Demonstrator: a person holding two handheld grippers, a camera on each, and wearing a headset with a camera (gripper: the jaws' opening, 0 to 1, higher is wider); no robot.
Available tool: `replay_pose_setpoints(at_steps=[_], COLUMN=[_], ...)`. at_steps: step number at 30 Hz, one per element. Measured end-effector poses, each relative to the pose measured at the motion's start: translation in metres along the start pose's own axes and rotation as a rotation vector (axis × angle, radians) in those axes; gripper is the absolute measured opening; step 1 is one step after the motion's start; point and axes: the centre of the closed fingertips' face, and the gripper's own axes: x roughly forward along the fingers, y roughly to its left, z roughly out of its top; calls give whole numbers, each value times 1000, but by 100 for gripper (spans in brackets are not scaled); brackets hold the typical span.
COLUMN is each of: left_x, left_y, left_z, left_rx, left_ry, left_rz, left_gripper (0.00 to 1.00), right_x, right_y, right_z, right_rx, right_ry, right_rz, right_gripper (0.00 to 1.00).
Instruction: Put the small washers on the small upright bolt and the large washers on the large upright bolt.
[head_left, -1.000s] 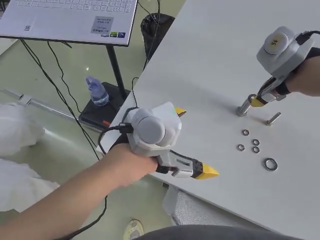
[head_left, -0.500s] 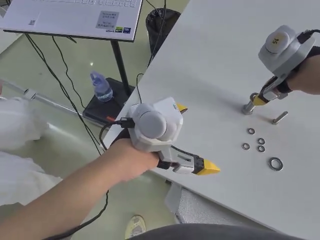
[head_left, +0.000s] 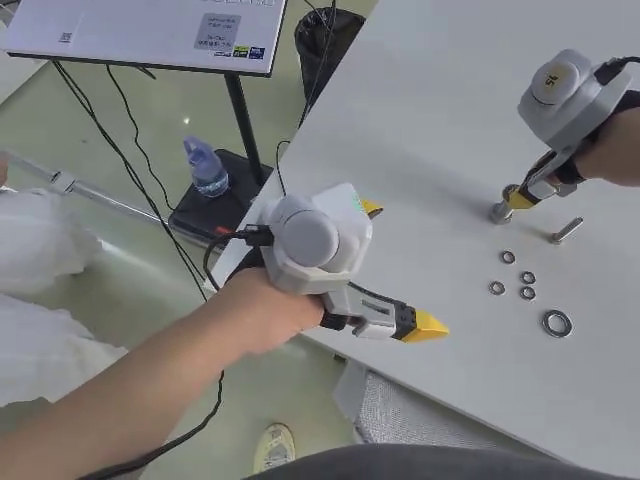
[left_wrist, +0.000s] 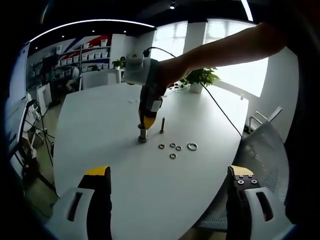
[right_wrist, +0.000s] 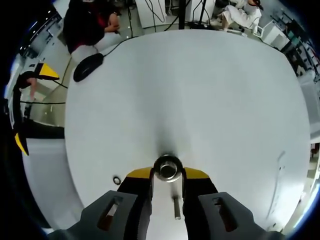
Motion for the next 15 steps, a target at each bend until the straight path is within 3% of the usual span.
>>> replay_pose_setpoints(at_steps=[15], left_x=[2], left_y=[1], left_z=[3], left_rx=[4], left_ry=[5], left_rz=[-11], left_gripper=[97], right_x=[21], right_y=[-5], right_z=[-3], right_rx=[-15], right_ry=[26], right_rz=[1], right_gripper=[22])
